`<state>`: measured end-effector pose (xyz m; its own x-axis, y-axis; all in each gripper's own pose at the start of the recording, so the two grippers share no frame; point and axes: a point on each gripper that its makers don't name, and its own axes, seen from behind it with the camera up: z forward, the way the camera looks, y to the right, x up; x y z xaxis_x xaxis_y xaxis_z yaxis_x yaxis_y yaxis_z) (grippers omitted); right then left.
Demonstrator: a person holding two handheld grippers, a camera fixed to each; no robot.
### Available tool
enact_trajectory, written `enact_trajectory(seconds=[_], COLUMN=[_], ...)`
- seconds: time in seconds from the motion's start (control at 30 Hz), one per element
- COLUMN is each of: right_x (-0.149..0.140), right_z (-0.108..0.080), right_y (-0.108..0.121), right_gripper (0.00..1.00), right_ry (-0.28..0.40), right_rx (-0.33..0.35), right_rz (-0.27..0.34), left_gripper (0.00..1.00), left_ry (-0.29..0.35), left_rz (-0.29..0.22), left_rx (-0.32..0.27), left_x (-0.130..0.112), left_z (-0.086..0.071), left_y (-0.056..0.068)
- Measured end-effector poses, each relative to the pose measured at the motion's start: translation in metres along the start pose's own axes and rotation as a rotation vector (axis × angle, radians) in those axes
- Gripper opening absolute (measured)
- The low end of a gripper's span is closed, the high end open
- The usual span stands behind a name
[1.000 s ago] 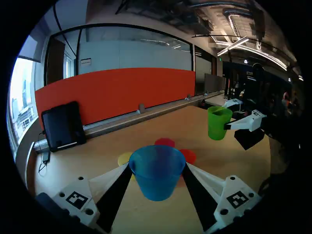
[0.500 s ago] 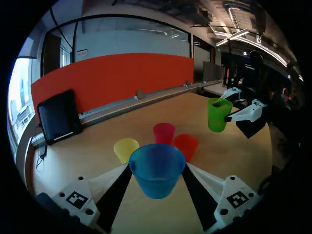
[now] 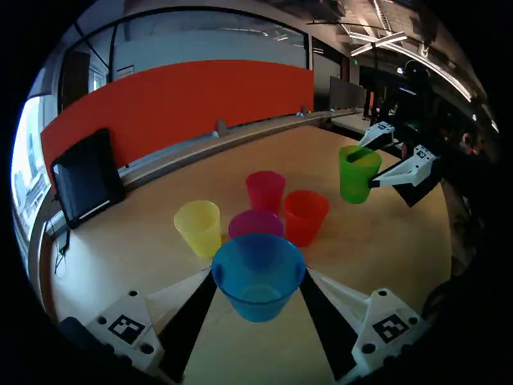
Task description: Pour water
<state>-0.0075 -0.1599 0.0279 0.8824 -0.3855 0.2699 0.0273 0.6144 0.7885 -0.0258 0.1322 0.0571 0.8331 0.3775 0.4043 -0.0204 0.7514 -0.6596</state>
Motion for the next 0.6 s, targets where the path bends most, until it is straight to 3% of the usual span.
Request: enact_trajectory(seconds=[0.6], right_x=[-0.027], right_z=[0.014], right_y=[0.003], right_gripper=[0.88], right_ry=[-0.063], right_rx=[0.017], right_rz=[0.000], left_gripper=[0.87], left_ry=[-0.078], left_rz=[0.000], left_rx=[-0.022], left_x=[-0.031], left_z=[0.023], left_y=[-0.003])
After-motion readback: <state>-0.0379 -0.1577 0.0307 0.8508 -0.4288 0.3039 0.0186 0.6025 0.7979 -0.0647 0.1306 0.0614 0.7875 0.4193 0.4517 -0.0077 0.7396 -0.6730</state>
